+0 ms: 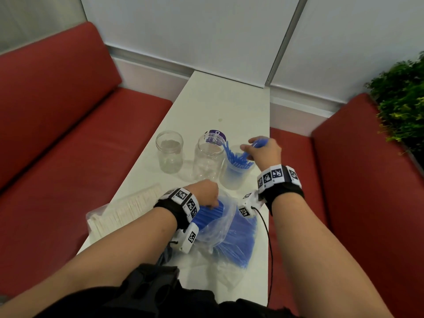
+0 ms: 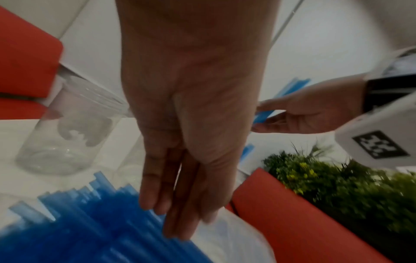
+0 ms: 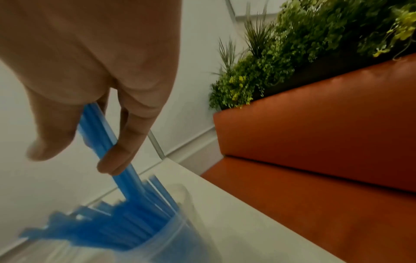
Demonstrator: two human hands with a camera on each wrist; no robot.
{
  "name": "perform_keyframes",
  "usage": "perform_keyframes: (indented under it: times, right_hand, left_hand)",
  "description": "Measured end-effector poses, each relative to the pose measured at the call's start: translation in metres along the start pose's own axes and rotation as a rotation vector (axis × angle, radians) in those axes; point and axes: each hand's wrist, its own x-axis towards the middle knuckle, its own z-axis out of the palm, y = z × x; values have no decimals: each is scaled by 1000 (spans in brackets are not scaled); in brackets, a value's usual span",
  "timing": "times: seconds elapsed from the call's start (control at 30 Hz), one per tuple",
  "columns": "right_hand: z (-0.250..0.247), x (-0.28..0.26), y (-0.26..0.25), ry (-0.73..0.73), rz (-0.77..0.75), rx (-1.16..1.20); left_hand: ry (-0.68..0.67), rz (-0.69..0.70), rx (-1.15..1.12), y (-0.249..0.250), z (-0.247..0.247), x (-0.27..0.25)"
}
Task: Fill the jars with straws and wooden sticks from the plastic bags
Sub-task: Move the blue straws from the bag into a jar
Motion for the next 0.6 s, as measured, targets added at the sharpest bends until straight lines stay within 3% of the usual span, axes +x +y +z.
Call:
perform_keyframes:
  times: [0.1, 0.2, 0.4, 0.53, 0.6]
  right_hand:
    - [9, -3, 13, -56, 45, -33]
    - [13, -7, 18, -11, 25, -43]
    - [21, -19, 25, 41, 47, 49]
    - [27, -35, 31, 232, -103, -7]
    - [32, -46, 35, 210, -175, 60]
  left_hand:
    - [-112, 46, 238, 2, 14, 1]
    - [-67, 49, 406, 1, 27, 1]
    - [2, 40, 484, -3, 37, -5]
    - [18, 19, 541, -2, 31, -8]
    - [22, -3, 553, 1, 27, -8]
